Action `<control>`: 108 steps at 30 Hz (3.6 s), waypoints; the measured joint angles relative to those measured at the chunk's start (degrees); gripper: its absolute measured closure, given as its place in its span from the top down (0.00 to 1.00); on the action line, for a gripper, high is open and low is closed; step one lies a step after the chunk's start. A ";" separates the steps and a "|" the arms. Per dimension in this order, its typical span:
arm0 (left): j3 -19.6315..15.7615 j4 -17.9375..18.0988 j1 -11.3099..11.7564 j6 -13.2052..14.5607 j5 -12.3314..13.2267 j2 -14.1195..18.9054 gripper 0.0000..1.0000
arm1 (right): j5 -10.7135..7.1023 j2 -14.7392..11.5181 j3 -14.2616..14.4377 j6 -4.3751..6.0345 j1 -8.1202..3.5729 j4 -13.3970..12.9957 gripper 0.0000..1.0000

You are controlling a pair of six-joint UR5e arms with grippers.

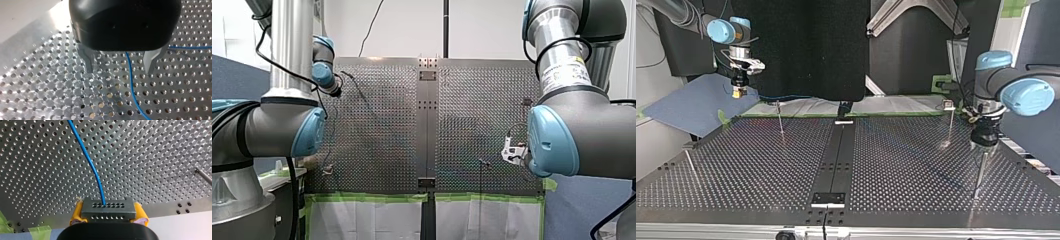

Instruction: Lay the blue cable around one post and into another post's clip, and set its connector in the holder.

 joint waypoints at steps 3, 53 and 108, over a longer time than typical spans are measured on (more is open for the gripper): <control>-1.45 0.15 0.19 0.03 -0.16 1.52 1.00 | 0.00 0.01 0.01 0.14 -0.01 0.02 0.00; 9.89 -21.62 -3.31 20.61 0.40 20.04 1.00 | -0.79 0.04 0.00 0.56 0.28 0.25 0.00; 8.48 -39.20 -7.38 24.21 -10.42 16.96 1.00 | -0.79 0.05 0.00 0.61 0.43 0.34 0.00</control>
